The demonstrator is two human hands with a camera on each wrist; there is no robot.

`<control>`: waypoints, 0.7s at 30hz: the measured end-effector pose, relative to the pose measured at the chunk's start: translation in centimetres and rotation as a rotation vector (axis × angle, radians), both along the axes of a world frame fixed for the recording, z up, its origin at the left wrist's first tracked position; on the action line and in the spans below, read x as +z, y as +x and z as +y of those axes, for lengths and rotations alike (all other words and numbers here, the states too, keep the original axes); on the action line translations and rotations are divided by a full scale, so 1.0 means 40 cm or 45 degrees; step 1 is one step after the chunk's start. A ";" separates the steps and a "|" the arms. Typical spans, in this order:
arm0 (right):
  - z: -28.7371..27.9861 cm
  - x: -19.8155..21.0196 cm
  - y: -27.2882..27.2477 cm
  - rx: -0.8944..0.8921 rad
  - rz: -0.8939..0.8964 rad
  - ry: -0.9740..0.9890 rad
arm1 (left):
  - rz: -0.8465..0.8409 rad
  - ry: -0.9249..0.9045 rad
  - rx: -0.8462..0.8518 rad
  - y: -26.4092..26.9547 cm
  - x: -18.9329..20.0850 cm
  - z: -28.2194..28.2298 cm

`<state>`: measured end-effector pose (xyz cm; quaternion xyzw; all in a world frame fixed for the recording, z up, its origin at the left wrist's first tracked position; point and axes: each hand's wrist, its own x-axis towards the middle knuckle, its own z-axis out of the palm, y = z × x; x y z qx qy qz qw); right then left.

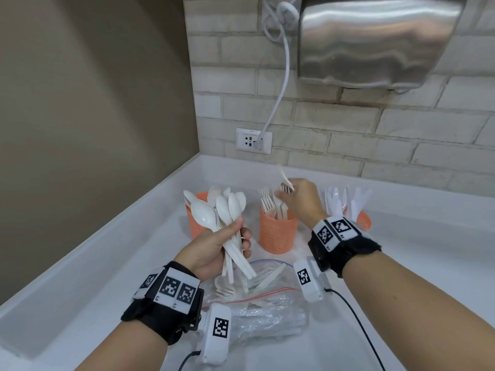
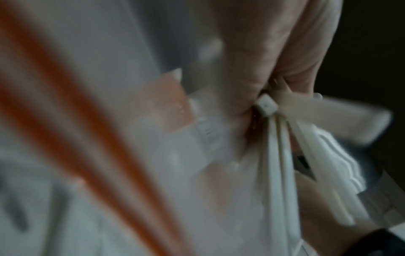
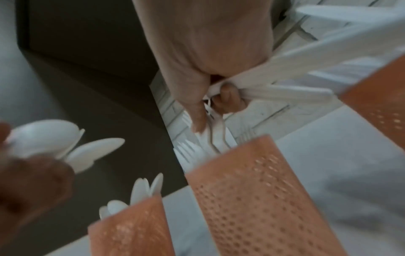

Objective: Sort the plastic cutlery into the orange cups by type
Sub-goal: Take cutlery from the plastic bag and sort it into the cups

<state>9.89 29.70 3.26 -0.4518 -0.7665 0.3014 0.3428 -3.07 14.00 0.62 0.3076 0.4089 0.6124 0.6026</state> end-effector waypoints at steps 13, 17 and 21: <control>0.053 0.091 -0.021 -0.024 0.820 0.086 | -0.077 -0.063 0.135 0.017 0.021 0.011; 0.052 0.016 -0.034 -0.011 0.794 -0.045 | -0.093 -0.080 0.188 0.024 0.019 0.012; 0.070 -0.052 -0.032 0.036 0.477 -0.078 | -0.103 -0.088 0.138 0.019 0.016 0.006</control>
